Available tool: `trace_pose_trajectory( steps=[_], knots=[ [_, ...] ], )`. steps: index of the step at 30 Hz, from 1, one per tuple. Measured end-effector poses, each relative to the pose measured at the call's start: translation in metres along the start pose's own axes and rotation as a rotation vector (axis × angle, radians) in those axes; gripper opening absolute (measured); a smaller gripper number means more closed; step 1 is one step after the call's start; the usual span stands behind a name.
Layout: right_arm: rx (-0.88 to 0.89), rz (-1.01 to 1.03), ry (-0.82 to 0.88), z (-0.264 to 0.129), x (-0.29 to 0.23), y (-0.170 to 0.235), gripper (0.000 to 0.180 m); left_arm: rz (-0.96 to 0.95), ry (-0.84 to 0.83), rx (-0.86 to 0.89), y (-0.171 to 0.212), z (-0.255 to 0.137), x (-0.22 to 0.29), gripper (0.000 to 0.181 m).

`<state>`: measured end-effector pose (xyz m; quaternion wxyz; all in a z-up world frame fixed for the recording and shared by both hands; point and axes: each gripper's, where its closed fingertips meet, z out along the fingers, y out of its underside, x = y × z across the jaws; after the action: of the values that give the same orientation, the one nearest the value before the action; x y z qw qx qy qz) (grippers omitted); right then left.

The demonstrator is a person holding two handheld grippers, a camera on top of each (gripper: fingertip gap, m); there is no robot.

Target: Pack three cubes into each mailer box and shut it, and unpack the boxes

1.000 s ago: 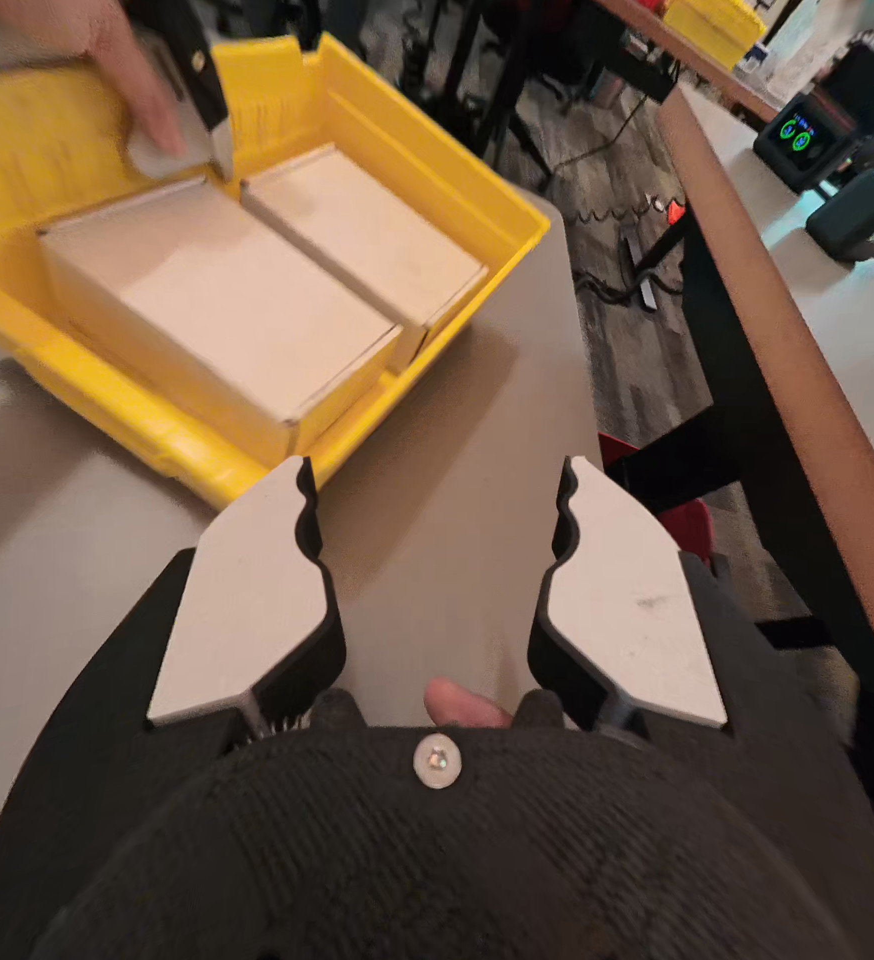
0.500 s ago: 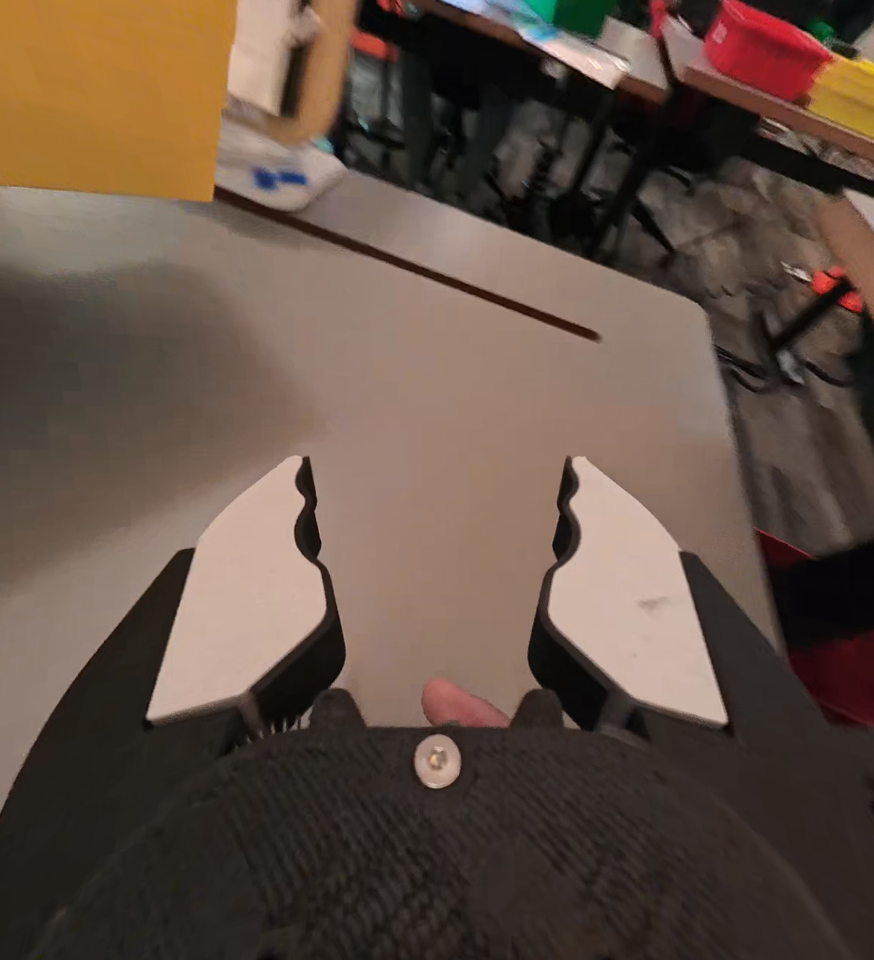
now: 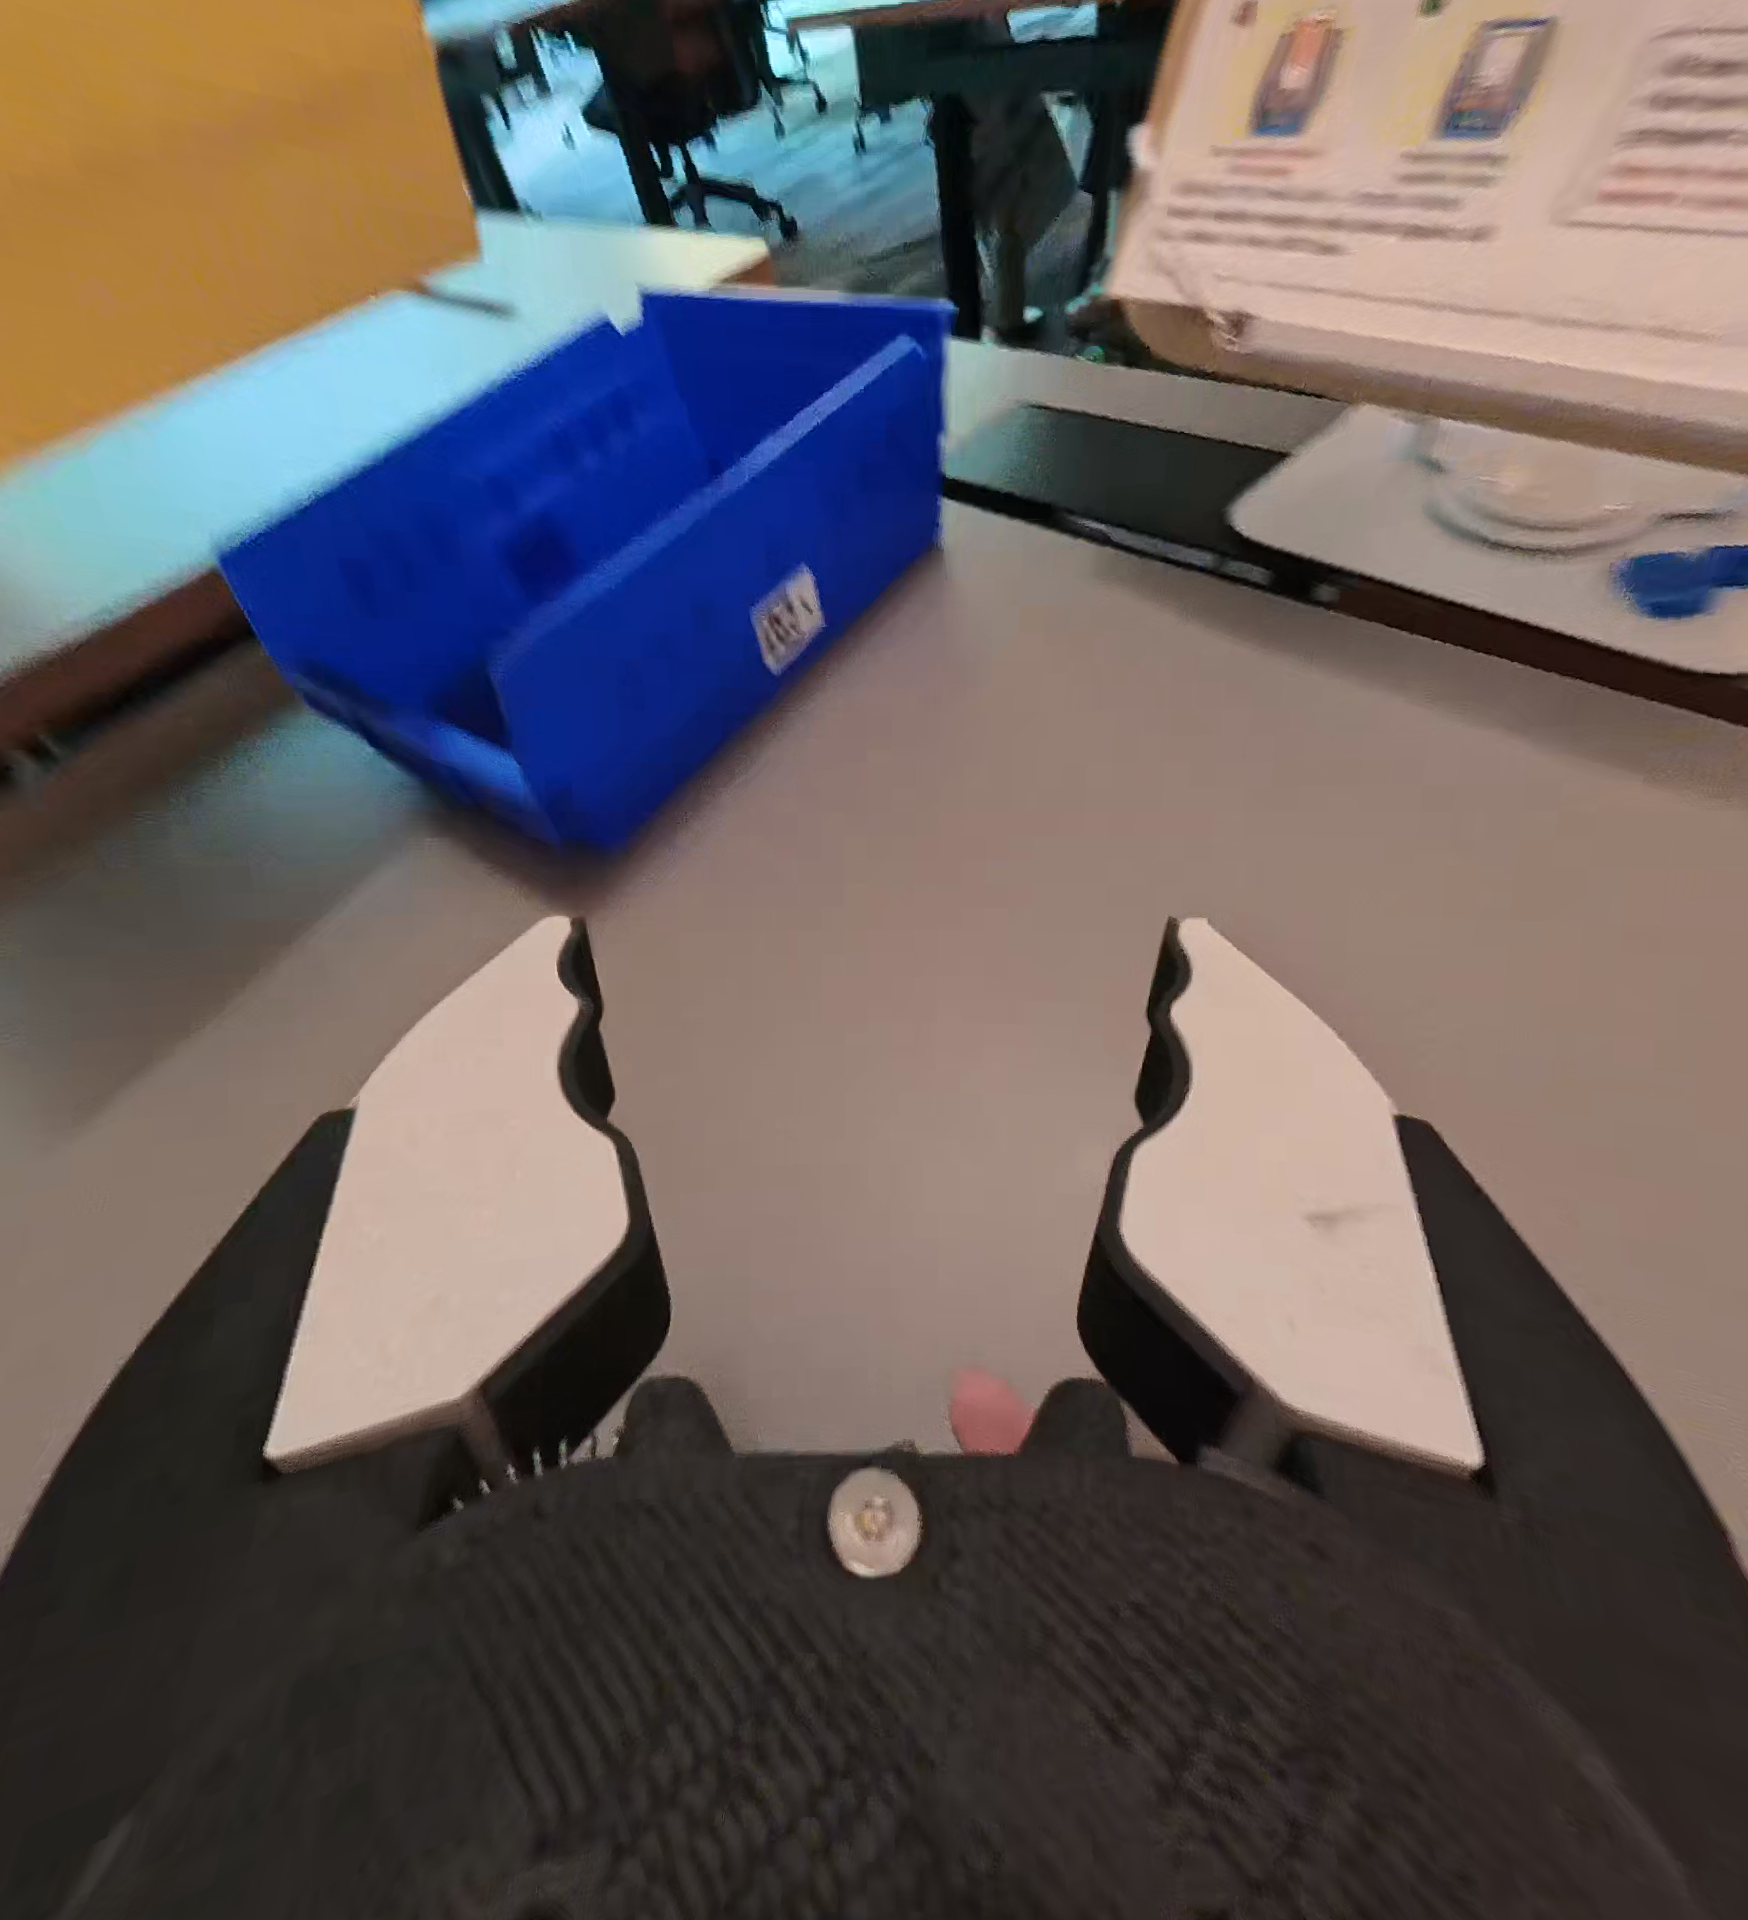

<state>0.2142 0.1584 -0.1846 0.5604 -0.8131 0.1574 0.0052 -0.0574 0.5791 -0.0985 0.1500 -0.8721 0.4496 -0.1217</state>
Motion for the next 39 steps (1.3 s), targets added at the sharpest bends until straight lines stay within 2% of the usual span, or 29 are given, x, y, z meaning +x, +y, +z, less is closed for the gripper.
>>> trace_pose_trajectory(
  steps=[3,5,10,12,16,17,19,20,25,29,35,39],
  knots=[
    [0.017,0.141,-0.061,0.069,-0.041,-0.033,0.101,-0.133,-0.033,-0.016,0.042,0.003,-0.058,0.004],
    [-0.041,0.163,-0.077,0.113,-0.064,-0.044,0.098,-0.2,-0.045,-0.025,0.069,0.006,-0.088,0.004],
    [-0.193,0.103,0.126,0.201,-0.068,-0.049,0.098,-0.286,-0.065,-0.057,0.12,0.014,-0.137,0.005],
    [-0.279,0.09,0.147,0.225,-0.071,-0.036,0.1,-0.298,-0.073,-0.068,0.133,0.018,-0.148,0.005],
    [-0.406,0.085,0.131,0.253,-0.07,-0.007,0.092,-0.301,-0.073,-0.093,0.144,0.03,-0.158,0.005],
    [-0.433,0.09,0.101,0.256,-0.072,0.002,0.085,-0.295,-0.072,-0.096,0.143,0.033,-0.158,0.006],
    [-0.482,0.088,0.039,0.259,-0.071,0.018,0.05,-0.277,-0.071,-0.097,0.139,0.039,-0.155,0.006],
    [-0.485,0.114,0.014,0.26,-0.071,0.022,0.05,-0.264,-0.067,-0.093,0.136,0.042,-0.152,0.005],
    [-0.509,0.172,0.022,0.244,-0.053,0.018,0.04,-0.223,-0.041,-0.092,0.111,0.056,-0.129,0.005],
    [-0.531,0.16,-0.078,0.201,-0.037,0.008,0.04,-0.144,-0.028,-0.085,0.085,0.064,-0.101,0.005],
    [-0.423,0.092,-0.224,0.075,0.017,-0.006,0.039,-0.052,0.01,-0.093,0.049,0.086,-0.057,0.005],
    [-0.407,0.108,-0.169,-0.016,0.083,0.001,0.039,-0.046,0.02,-0.106,0.031,0.115,-0.028,0.007]
  ],
)
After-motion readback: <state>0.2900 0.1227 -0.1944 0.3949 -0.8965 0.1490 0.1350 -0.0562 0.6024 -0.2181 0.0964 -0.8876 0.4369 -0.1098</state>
